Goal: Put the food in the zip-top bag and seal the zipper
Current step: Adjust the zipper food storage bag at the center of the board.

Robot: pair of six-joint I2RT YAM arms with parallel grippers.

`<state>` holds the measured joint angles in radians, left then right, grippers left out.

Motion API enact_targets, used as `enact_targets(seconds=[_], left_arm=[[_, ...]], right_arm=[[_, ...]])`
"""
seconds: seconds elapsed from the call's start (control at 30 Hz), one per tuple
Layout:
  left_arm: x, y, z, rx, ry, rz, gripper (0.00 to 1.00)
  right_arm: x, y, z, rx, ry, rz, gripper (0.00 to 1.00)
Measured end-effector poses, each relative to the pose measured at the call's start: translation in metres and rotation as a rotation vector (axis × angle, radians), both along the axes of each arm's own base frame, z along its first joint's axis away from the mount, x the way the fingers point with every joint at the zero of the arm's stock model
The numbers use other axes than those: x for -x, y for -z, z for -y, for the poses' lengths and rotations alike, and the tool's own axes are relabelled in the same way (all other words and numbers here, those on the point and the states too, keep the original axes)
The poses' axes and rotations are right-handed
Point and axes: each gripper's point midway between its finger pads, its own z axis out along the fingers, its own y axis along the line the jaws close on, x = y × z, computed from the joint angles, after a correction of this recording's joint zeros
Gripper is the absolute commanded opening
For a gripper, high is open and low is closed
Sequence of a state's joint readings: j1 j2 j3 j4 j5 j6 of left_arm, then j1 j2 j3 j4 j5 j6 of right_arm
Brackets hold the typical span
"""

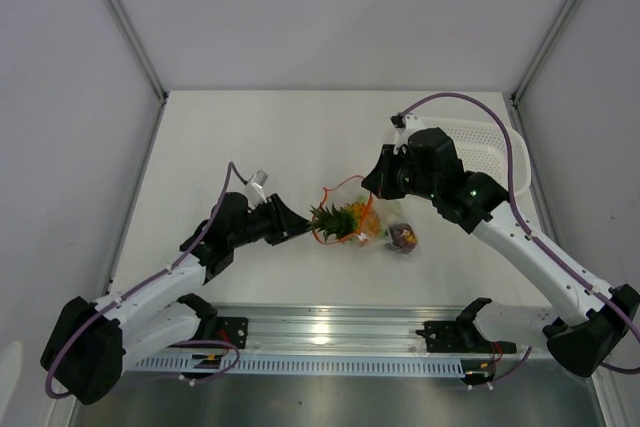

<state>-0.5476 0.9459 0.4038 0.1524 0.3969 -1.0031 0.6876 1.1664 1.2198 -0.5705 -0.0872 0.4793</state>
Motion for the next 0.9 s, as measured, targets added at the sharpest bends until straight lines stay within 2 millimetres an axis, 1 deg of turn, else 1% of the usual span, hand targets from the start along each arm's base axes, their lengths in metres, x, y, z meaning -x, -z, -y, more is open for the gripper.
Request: enact_targets(seconds=[0.27, 0.3, 0.53, 0.67, 0.73, 0.77, 0.9], left_arm=[[-0.007, 0.009, 0.004, -0.018, -0.002, -0.029, 0.4], [-0.008, 0.009, 0.005, -0.018, -0.001, -0.029, 0.37], [-0.017, 0.005, 0.01, -0.015, 0.001, -0.02, 0.3], [-0.019, 0.002, 0.015, -0.015, 0.011, -0.01, 0.21], [-0.021, 0.002, 0.017, -0.017, 0.017, -0.011, 0.09], [-0.021, 0.002, 0.018, -0.015, 0.019, -0.012, 0.01], [-0.023, -0.002, 0.022, -0.02, 0.036, 0.007, 0.01]], right_arm=[[0.0, 0.0, 0.0, 0.0, 0.0, 0.0, 0.0], [0.0, 0.0, 0.0, 0.0, -0.001, 0.0, 0.0], [0.0, 0.0, 0.0, -0.002, -0.001, 0.0, 0.0], [0.001, -0.001, -0.002, -0.009, -0.003, -0.003, 0.0], [0.001, -0.001, -0.002, -0.012, -0.003, -0.006, 0.0], [0.001, -0.001, -0.002, -0.012, -0.003, -0.006, 0.0], [0.001, -0.001, -0.001, -0.01, -0.003, -0.007, 0.0]])
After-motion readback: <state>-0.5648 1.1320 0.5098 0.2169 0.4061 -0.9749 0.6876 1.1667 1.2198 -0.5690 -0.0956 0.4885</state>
